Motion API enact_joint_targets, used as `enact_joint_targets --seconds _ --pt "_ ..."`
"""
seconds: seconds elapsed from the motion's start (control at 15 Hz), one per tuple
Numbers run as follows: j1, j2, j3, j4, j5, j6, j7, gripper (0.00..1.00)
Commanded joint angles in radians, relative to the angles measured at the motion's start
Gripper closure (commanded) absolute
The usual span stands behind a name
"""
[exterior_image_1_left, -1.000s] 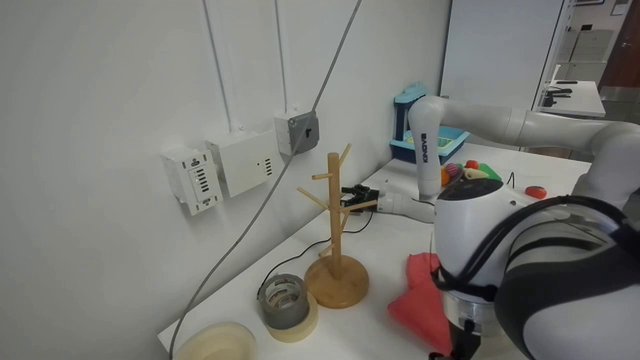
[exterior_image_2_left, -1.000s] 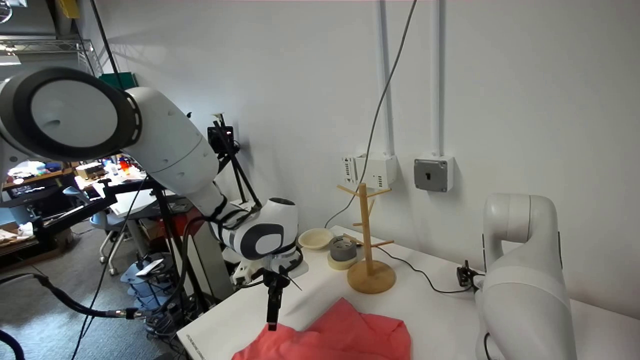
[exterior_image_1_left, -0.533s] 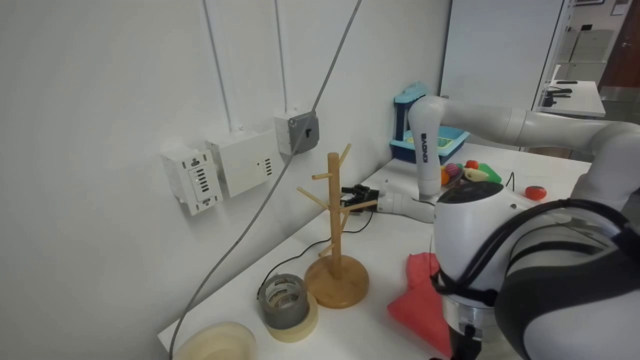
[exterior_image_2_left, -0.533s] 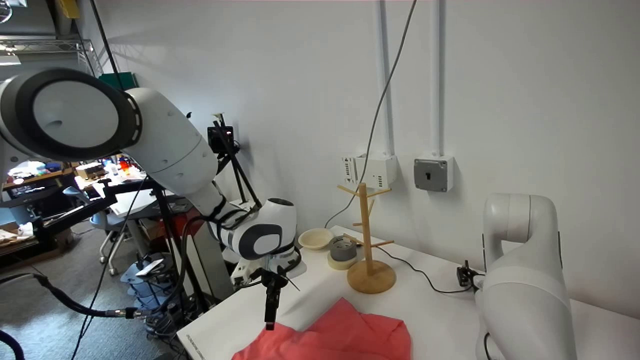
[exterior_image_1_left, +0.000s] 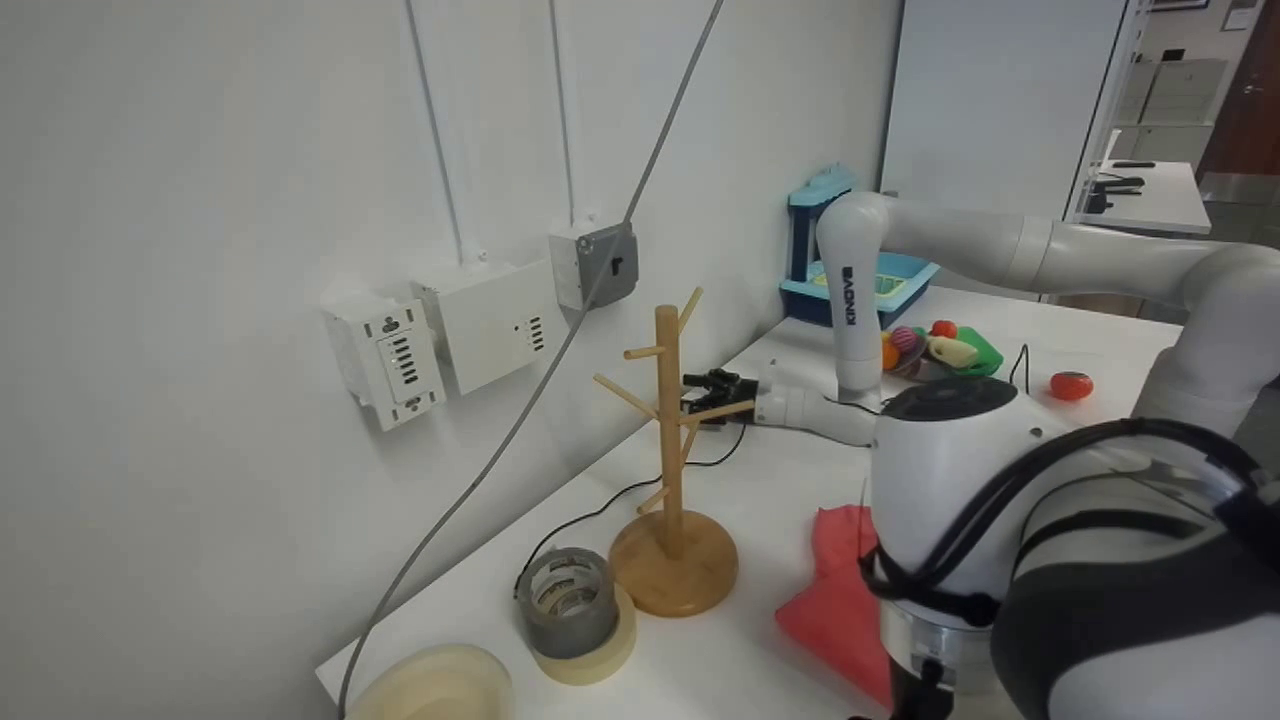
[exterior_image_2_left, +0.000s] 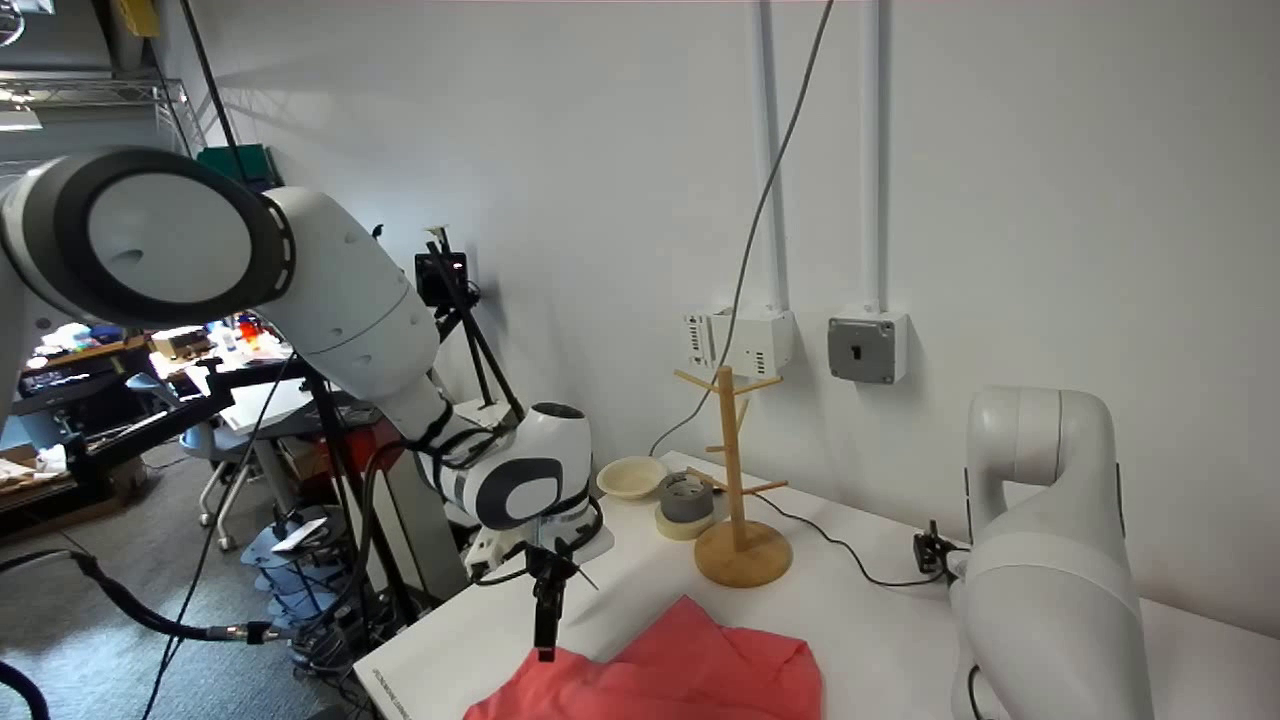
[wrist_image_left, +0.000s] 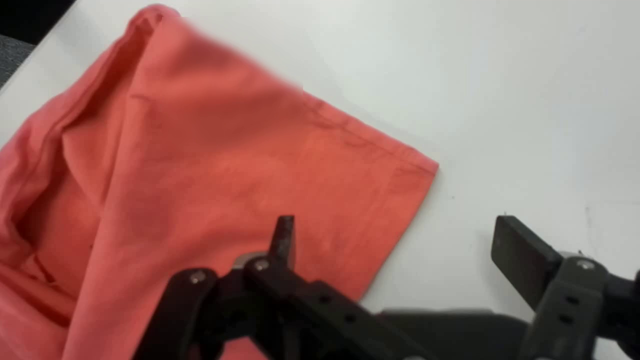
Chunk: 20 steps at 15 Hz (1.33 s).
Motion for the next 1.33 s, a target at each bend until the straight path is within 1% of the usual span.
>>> enact_joint_targets --seconds 0.0,0.07,0.2,0.27,0.33,0.4,0.47,0.6,0.67,1.0,1.07,1.27 --pt "0.000 0.010 0.007 -0.051 0.050 0.111 -0.002 0.00" --pt "0.002 -0.001 0.011 -0.086 0.060 0.142 -0.002 0.00" --pt "-0.005 0.004 0.019 -0.113 0.083 0.174 -0.011 0.00" --pt "-0.008 0.005 0.023 -0.125 0.095 0.187 -0.013 0.02" --pt "-0.012 0.006 0.027 -0.135 0.106 0.197 -0.017 0.26" --pt "-0.015 0.009 0.030 -0.138 0.116 0.201 -0.020 0.26" --pt "-0.017 0.011 0.030 -0.139 0.122 0.202 -0.022 0.33" --pt "-0.021 0.012 0.032 -0.137 0.133 0.202 -0.026 0.47" --pt "-0.021 0.012 0.032 -0.133 0.138 0.200 -0.026 0.57" --pt "-0.015 0.001 0.019 -0.134 0.133 0.196 -0.016 0.93" --pt "-0.011 -0.004 0.012 -0.136 0.129 0.193 -0.010 0.99" --pt "-0.003 -0.042 -0.018 -0.154 0.104 0.145 0.004 1.00"
